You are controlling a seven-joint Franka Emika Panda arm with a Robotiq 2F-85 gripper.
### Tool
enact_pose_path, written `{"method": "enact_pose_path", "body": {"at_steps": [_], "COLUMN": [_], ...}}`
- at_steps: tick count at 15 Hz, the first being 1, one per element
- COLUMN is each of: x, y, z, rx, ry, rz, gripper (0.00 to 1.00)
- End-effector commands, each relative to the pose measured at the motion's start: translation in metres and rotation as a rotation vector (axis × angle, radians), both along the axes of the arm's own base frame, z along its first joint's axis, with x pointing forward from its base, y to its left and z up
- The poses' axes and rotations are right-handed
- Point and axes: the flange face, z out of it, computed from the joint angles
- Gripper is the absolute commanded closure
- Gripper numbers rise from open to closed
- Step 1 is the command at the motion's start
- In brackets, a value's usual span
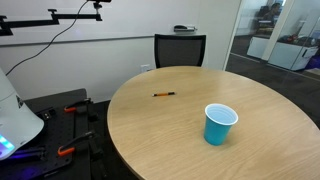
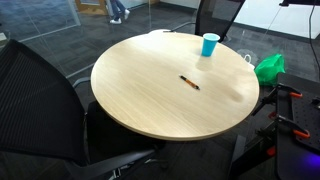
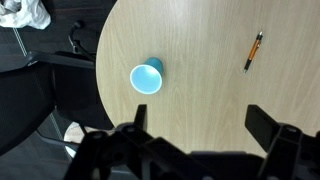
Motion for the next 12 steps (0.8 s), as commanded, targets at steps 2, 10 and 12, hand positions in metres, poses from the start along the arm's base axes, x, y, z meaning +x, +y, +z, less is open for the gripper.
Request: {"method": "enact_pose_path", "body": {"at_steps": [2,10,12], "x": [0.016,0.014,0.014], "y": [-0.036,-0.056,-0.056], "z": [-0.017,-0.037,-0.036], "rx": [-0.042,-0.016,-0.016], "ry": [0.016,0.057,0.056], "rz": [0.077,0.065,0.065], "gripper": [0.0,0.0,0.0]}}
